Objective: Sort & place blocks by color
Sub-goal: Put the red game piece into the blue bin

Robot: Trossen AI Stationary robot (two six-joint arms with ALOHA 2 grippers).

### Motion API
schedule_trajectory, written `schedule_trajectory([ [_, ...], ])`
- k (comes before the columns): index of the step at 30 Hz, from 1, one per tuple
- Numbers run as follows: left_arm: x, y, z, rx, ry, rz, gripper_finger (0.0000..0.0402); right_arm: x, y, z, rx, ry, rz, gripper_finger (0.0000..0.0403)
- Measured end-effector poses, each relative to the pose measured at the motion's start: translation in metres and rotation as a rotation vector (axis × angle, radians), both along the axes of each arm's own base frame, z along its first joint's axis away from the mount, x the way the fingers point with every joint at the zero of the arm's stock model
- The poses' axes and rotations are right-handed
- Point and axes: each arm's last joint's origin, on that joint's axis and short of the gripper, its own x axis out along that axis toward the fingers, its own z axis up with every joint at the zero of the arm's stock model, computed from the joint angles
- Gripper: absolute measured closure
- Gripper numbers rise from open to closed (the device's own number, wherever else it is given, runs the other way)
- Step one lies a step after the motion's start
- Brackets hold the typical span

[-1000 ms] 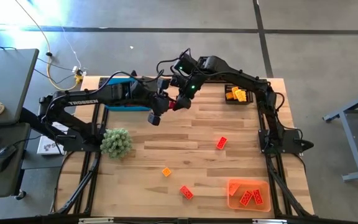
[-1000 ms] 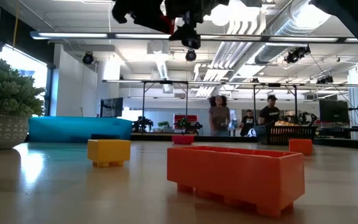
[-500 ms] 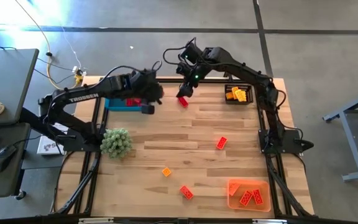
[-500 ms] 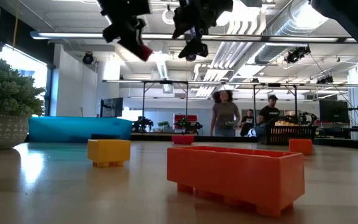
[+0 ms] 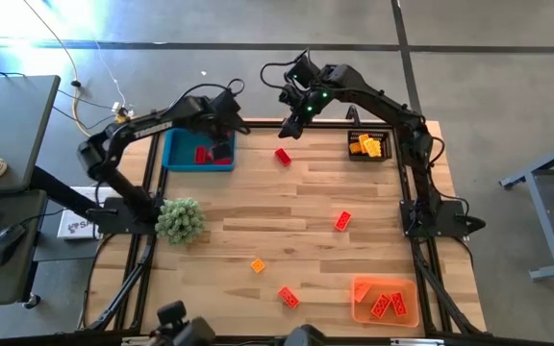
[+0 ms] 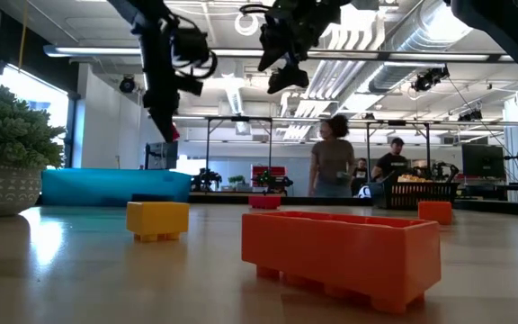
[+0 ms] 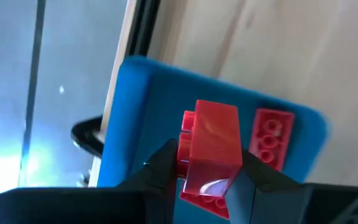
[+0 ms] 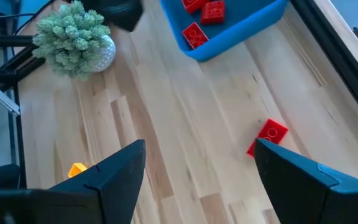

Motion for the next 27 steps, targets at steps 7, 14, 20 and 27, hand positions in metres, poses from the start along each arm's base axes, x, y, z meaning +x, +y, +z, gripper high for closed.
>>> schedule_trajectory([
  [7, -0.009, 0.028, -0.029, -0.072, 0.049, 0.13, 0.0328, -0.006, -0.004, -0.002, 0.005, 0.029, 0.002, 0.0116],
  [14, -0.014, 0.043, -0.053, -0.13, 0.099, 0.18, 0.0318, -0.008, -0.004, -0.003, 0.002, 0.058, -0.006, 0.0116],
  [20, -0.014, 0.047, -0.066, -0.169, 0.136, 0.189, 0.0288, -0.019, 0.006, -0.009, 0.092, 0.206, -0.009, 0.0116],
  [27, -0.013, 0.047, -0.068, -0.173, 0.133, 0.213, 0.0249, -0.016, 0.033, -0.013, 0.101, 0.372, -0.05, 0.0116],
])
